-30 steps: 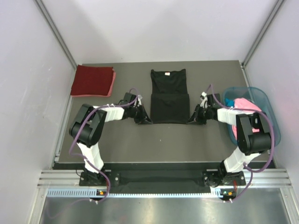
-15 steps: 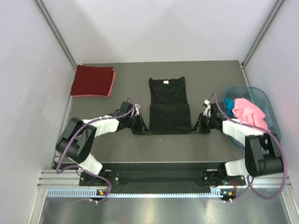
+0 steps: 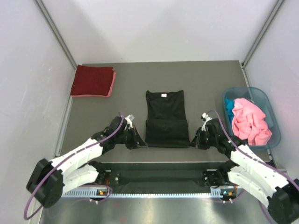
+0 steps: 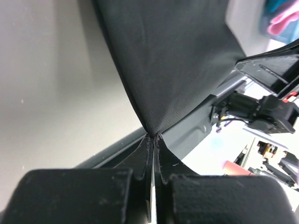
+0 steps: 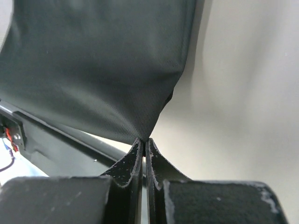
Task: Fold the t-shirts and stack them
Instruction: Fold the tshirt
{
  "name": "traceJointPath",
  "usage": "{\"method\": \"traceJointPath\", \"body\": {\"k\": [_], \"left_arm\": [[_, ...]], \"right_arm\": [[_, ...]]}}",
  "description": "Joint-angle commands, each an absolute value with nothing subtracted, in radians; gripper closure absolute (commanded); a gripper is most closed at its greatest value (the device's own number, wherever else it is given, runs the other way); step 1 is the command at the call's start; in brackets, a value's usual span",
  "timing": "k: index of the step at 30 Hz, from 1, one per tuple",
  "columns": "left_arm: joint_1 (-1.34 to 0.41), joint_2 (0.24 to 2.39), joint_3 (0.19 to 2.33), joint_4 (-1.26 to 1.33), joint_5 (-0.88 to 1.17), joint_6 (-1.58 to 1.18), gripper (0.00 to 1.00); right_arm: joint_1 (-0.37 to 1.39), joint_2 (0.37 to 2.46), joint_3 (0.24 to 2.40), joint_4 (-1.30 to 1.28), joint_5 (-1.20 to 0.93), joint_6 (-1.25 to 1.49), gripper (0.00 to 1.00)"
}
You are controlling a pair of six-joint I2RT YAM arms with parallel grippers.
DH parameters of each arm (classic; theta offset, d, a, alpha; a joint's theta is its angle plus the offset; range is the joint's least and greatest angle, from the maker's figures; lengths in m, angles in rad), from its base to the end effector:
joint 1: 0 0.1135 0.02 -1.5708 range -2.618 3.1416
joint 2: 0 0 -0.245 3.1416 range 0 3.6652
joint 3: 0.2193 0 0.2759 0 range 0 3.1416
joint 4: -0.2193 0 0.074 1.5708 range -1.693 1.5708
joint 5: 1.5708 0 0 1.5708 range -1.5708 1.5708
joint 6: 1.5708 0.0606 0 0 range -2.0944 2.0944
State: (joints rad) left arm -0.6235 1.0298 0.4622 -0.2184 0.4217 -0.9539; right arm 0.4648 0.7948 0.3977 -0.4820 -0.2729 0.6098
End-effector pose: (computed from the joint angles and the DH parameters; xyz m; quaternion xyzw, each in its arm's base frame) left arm 0.1840 -0.1629 0.1379 -0.0696 0.9044 -0.4016 0.1263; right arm 0.1754 0.1062 0.1376 0.0215 0.9329 0.2818 0.2230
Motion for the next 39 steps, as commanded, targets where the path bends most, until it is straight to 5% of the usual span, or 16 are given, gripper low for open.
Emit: {"method": "traceJointPath", "body": {"k": [1,17,39], "left_arm": [[-0.630,0.954,0.416,-0.287,0.391,-1.023,1.00],[-0.657,0.900,0.437,-0.370,0.354,-1.009,1.00],[-0.572,1.245,0.966,-0.502,0.173,-0.812,1.00]], "right_arm": [[0.512,0.721,0.394,-0.558,-0.192,0.702,1.00],[0.696,0.678,0.448,-0.615,-0.061,0.796,1.00],[0.632,1.004,0.871,-0.615,0.140,0.611,1.00]]}}
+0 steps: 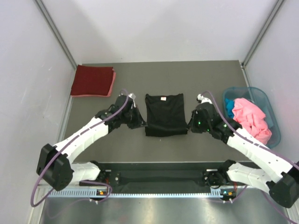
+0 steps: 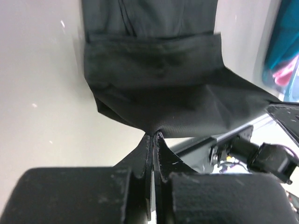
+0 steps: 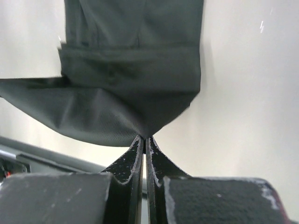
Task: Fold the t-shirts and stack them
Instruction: Fold the tshirt
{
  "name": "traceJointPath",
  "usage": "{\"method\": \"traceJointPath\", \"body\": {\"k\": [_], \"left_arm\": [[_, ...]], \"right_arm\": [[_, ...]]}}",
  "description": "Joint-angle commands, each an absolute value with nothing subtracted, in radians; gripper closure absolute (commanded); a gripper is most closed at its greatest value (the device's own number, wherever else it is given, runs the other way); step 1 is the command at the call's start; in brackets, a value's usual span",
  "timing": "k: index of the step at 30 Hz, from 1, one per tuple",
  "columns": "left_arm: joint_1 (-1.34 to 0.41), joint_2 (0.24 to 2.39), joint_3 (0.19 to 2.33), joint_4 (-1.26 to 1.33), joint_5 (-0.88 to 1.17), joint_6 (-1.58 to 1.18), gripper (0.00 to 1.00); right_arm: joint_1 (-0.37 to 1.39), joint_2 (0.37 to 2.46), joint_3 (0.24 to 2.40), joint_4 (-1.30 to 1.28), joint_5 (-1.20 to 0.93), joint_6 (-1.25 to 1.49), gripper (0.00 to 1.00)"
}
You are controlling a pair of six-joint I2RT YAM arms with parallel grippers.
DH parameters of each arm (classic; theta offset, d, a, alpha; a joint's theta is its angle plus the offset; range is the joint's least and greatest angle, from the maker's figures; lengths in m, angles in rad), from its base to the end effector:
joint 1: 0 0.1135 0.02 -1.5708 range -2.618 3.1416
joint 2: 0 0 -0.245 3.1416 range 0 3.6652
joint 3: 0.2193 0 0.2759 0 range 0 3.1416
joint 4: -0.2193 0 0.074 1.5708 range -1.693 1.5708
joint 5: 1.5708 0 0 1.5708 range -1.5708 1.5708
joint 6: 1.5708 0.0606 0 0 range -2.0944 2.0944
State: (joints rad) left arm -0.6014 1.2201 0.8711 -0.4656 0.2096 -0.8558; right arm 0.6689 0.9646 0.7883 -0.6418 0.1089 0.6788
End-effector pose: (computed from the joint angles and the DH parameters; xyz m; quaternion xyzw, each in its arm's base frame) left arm 0.2409 -0.1806 0.2110 -0.0789 0.9217 -0.3170 0.2092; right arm 0.1985 0.1485 0.2287 0.0246 0.9285 0.1894 0.3184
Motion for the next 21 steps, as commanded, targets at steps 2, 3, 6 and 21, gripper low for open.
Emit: {"method": "traceJointPath", "body": {"k": [2,3,6,21], "left_arm": [[-0.534,1.272,0.995,-0.502,0.185,-0.784,1.00],[-0.520,1.302,1.021,-0.499,0.192,-0.775,1.00],[-0.459,1.371,1.077,-0.459,0.250,-0.739,1.00],[-0.293,1.796,1.400,-0.200,0.491,-0.660,1.00]], "right_arm": [[0.605,1.038,0.906,-0.588,0.121,0.589,1.00],[0.577,1.075,0.920,-0.578,0.095,0.565,1.00],[0.523,1.159,0.979,-0.549,0.051,0.522,1.00],[0.347,1.629,1.347,-0.459,-0.143,0.413,1.00]]}}
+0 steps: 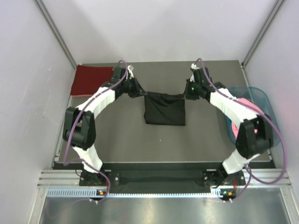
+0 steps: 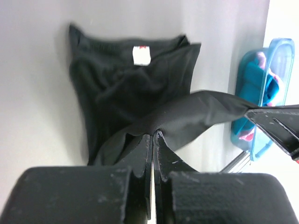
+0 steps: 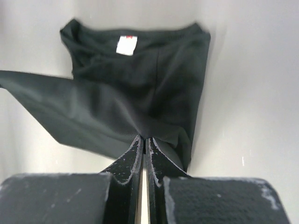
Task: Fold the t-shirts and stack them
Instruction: Fold the tshirt
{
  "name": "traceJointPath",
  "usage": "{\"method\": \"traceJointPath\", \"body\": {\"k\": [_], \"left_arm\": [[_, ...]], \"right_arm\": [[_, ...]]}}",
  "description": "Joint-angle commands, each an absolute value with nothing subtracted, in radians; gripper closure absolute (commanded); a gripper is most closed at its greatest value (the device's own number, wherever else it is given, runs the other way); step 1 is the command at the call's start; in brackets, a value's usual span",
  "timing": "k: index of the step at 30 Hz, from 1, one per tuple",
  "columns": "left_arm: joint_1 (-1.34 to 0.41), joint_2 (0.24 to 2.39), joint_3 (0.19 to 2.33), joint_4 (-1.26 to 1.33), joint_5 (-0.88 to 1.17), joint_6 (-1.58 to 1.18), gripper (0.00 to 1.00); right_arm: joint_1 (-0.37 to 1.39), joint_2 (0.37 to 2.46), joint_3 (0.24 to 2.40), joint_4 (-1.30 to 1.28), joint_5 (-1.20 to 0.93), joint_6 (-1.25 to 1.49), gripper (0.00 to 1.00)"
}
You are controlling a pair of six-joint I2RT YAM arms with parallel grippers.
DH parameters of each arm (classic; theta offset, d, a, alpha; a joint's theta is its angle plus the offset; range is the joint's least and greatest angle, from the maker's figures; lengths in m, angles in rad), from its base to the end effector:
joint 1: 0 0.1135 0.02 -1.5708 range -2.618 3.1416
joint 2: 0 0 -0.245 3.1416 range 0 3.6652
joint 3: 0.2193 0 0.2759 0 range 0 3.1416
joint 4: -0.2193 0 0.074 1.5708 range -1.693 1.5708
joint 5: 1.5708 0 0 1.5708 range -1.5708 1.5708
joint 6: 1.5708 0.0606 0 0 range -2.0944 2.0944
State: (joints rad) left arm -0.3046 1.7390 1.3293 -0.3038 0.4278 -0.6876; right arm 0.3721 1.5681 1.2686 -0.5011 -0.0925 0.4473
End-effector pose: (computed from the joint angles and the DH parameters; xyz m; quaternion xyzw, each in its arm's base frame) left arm 0.4023 -0.1528 0.2183 -0.0825 0.8893 -0.3631 0.2653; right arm 0.3593 0.1462 0.2400 0.0175 0.9258 0.1888 0.3271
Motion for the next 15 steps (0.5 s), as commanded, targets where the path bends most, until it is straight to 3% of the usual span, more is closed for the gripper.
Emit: {"method": "traceJointPath", "body": {"k": [1,9,15], "left_arm": [[-0.285,1.821,1.417,-0.181,0.497,-0.657,1.00],[-0.272,2.077,1.641,-0.182,0.529,-0.640,1.00],[-0.247,2.160,1.695,-0.181,0.492,-0.646,1.00]], "right_arm": [[0.342,1.650,1.376,-0.459,-0.147,0.410,1.00],[0.278,1.848,1.469,-0.397,-0.159,0.426,1.00],[0.256,1.948,1.552,-0.376,-0.160,0.414,0.99]]}}
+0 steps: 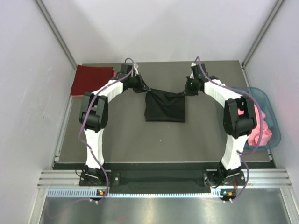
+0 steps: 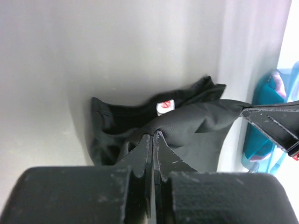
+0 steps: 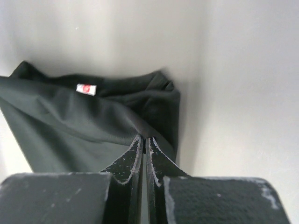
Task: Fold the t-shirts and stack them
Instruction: Fold the tshirt
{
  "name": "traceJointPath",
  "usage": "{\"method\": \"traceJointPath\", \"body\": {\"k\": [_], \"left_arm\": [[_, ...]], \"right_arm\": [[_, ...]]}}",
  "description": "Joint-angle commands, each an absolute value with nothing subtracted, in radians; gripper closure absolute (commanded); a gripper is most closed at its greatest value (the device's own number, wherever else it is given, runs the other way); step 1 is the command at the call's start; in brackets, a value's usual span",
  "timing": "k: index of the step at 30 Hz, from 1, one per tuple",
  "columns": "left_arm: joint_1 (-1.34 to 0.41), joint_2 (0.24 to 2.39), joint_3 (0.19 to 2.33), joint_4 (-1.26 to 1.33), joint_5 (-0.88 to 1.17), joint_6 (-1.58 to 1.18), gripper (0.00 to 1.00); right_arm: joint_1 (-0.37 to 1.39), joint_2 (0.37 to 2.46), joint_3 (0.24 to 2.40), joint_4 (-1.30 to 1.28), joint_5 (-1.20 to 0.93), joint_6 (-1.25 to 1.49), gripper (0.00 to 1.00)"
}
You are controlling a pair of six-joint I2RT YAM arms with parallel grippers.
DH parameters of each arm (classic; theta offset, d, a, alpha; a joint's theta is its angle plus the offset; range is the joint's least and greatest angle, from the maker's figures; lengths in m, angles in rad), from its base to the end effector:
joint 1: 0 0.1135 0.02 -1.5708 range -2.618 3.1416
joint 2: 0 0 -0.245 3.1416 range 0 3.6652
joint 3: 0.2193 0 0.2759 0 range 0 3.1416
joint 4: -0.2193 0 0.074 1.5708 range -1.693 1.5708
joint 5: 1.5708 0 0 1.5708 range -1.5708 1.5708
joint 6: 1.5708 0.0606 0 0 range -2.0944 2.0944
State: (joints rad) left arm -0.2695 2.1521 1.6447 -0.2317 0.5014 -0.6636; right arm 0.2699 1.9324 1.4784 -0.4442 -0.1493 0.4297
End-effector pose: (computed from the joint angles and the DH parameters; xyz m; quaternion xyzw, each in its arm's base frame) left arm 0.4868 -0.1647 0.1542 -0.0752 0.8886 -0.3787 0.2474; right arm 0.4394 0.1309 0.1737 0.0506 0.9403 0.1789 0.2850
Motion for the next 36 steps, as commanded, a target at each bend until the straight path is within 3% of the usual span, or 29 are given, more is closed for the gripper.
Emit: {"method": "traceJointPath", "body": {"k": [1,9,11,12,13,17,22,27,31,36], "left_arm": [[-0.242,2.163,1.695,-0.176,0.495,-0.647,1.00],[-0.226,2.190,1.716,-0.161,0.480,-0.638,1.00],[-0.224,2.213,1.749,-0.176,0.488,-0.637,0.84],[-0.222,2.218,1.756,-0.187,0.486,-0.632,0.80],[-0.218,2.214,1.761,-0.201,0.491,-0.627,0.76],[-0.207,2.177,1.779,-0.277,0.474,-0.577,0.60],[-0.213,2.059,1.682,-0.322,0.478,-0.531,0.60],[-0.261,1.964,1.496,-0.259,0.549,-0.540,0.62],[-0.279,1.910,1.321,-0.157,0.589,-0.581,0.63],[-0.278,1.917,1.260,-0.183,0.545,-0.552,0.63]], "right_arm": [[0.255,1.957,1.565,-0.380,-0.161,0.410,0.99],[0.235,2.020,1.614,-0.351,-0.175,0.405,0.87],[0.226,2.029,1.621,-0.345,-0.192,0.402,0.75],[0.224,2.023,1.614,-0.345,-0.193,0.406,0.62],[0.222,2.014,1.603,-0.347,-0.192,0.410,0.60],[0.224,1.916,1.525,-0.353,-0.201,0.408,0.59],[0.229,1.824,1.405,-0.357,-0.311,0.365,0.66],[0.249,1.813,1.319,-0.325,-0.512,0.336,0.65],[0.245,1.859,1.286,-0.256,-0.551,0.373,0.65],[0.219,1.917,1.238,-0.209,-0.525,0.377,0.71]]}}
